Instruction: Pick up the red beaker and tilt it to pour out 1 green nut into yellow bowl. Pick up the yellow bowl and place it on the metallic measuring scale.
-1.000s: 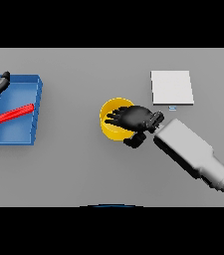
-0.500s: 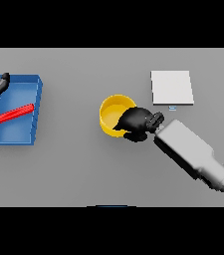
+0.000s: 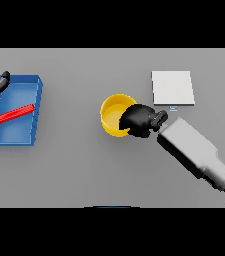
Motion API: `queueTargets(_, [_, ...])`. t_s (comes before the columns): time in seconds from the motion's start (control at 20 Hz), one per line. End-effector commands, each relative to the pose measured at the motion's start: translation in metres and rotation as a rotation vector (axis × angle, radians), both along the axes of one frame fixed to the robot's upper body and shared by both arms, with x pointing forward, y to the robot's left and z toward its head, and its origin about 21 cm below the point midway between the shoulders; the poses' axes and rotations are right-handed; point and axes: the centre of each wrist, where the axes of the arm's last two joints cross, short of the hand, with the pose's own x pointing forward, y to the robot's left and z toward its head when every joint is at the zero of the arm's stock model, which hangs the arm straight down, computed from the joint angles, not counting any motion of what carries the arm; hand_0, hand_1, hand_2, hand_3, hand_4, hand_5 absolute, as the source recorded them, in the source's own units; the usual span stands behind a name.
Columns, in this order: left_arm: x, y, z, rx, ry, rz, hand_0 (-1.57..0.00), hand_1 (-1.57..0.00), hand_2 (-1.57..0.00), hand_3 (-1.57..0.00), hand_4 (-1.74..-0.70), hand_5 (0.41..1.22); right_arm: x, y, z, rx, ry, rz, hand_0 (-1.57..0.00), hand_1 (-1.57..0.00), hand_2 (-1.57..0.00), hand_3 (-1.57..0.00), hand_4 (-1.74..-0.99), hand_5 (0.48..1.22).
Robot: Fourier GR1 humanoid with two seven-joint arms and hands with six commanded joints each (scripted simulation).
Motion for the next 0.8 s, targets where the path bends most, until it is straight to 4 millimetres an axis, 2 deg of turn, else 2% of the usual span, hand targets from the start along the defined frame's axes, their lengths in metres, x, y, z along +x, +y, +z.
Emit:
queueTargets(0.0, [0.001, -0.003, -0.001, -0.003, 0.007, 0.003, 0.00, 0.00, 0.00, 0.00, -0.72, 0.695, 0.001, 0.000, 0.004, 0.009, -0.007, -0.004, -1.53, -1.53, -1.33, -1.32, -1.727, 1.211])
queueTargets(0.15, [-0.002, -0.002, -0.001, -0.003, 0.011, 0.010, 0.00, 0.00, 0.00, 0.00, -0.72, 0.694, 0.002, -0.005, 0.023, 0.025, -0.003, -0.033, -1.55, -1.55, -1.34, -1.32, -1.734, 1.216])
queueTargets(0.3, [0.001, -0.001, 0.001, 0.003, 0.009, 0.010, 0.00, 0.00, 0.00, 0.00, -0.72, 0.692, 0.000, -0.010, 0.044, 0.039, -0.029, -0.055, -1.56, -1.56, -1.43, -1.23, -1.737, 1.218])
queueTargets(0.4, [0.003, -0.001, 0.002, 0.009, 0.017, 0.006, 0.00, 0.00, 0.00, 0.00, -0.72, 0.686, 0.005, -0.022, 0.056, 0.050, -0.063, -0.077, -1.56, -1.56, -1.43, -1.19, -1.739, 1.219])
queueTargets(0.6, [0.001, -0.003, 0.001, 0.005, 0.014, -0.001, 0.00, 0.00, 0.00, 0.00, -0.72, 0.686, 0.007, -0.027, 0.061, 0.054, -0.101, -0.123, -1.56, -1.57, -1.51, -1.16, -1.740, 1.220])
queueTargets(0.75, [-0.003, -0.003, 0.005, 0.013, 0.009, 0.006, 0.00, 0.00, 0.00, 0.00, -0.72, 0.698, 0.010, -0.040, 0.071, 0.052, -0.148, -0.166, -1.56, -1.57, -1.51, -1.15, -1.741, 1.220])
